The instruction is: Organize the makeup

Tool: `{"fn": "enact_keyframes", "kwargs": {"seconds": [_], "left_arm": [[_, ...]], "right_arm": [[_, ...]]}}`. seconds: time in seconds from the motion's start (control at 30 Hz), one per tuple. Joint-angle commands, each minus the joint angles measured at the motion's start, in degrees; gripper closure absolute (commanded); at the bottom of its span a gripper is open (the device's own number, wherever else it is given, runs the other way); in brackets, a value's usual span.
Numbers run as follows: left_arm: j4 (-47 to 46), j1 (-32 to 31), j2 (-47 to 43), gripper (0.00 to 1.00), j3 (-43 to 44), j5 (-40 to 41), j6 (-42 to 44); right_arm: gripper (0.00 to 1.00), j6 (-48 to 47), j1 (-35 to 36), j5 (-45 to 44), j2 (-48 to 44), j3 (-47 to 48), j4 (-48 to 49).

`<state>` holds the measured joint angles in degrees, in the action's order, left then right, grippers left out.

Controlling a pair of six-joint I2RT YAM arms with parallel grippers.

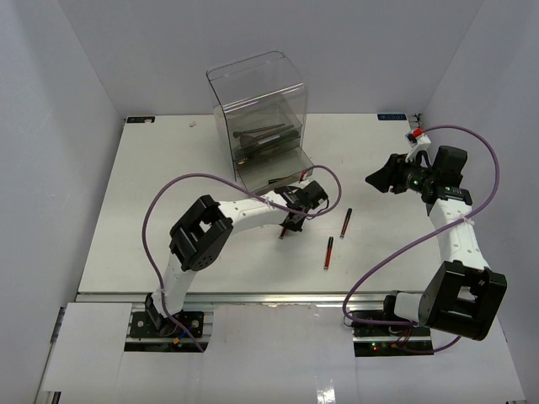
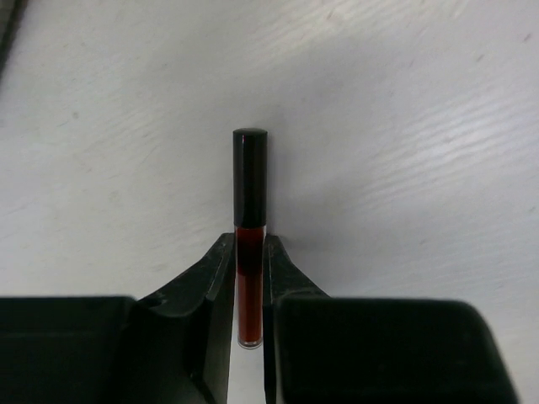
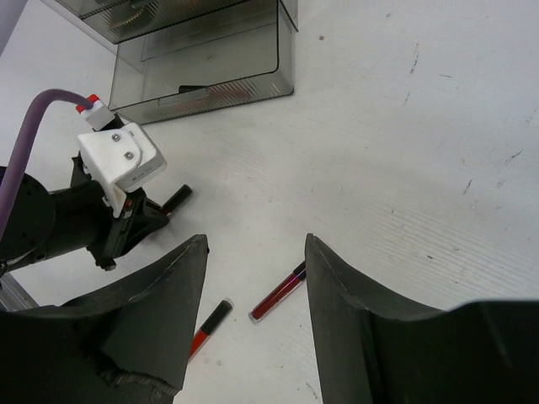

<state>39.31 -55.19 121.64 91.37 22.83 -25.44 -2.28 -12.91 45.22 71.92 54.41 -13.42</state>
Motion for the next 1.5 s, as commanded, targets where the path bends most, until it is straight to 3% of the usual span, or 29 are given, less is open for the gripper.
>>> {"fn": "enact_keyframes", "kwargs": {"seconds": [0.0,0.1,0.27,0.33,0.4,0.57,0.8,1.17,1.3,1.43,1.47], "left_arm": [[-5.37,0.44,-9.81,1.0,-4.33,3.91,18.01],[-11.45,0.44,-14.25,1.0,-8.45,7.12,29.55],[-32.13,1.16,-19.79,1.0,-17.71,16.31,54.02],[-41.3,2.78,-20.64,1.0,-20.34,16.5,60.66],[-44.12,5.85,-20.01,1.0,-19.11,13.23,63.05],[-42.05,11.36,-15.78,0.98,-12.48,6.92,63.04],[-42.76,13.14,-11.9,0.69,-9.75,4.16,63.47],[-41.09,13.62,-9.77,0.51,-9.23,3.78,61.76],[-35.93,13.62,-11.14,0.5,-7.55,2.59,54.25],[-28.96,13.53,-17.06,0.39,-8.4,-0.86,45.15],[-27.34,13.53,-19.6,0.3,-9.74,-3.06,42.49]], "right_arm": [[0.44,0.33,-0.34,1.43,-1.06,-0.51,2.23],[0.44,0.32,-0.36,1.24,-0.84,-0.65,2.38],[0.44,-0.07,-0.3,1.17,-0.64,-0.79,2.43],[0.44,-0.09,-0.2,1.09,-0.54,-0.89,2.52],[0.44,-0.09,-0.21,0.95,-0.47,-1.09,2.58],[0.44,-0.26,-0.13,0.73,-0.47,-1.38,2.78],[0.44,-0.9,0.47,0.55,-0.07,-1.5,2.87],[0.43,-1.77,1.58,0.34,0.33,-1.5,2.67],[0.37,-8.5,4.43,2.48,-0.08,-1.2,0.34],[0.3,-16.72,11.09,-0.59,0.07,-0.73,-3.88],[0.3,-18.73,13.57,-2.43,0.58,-0.36,-5.32]]}}
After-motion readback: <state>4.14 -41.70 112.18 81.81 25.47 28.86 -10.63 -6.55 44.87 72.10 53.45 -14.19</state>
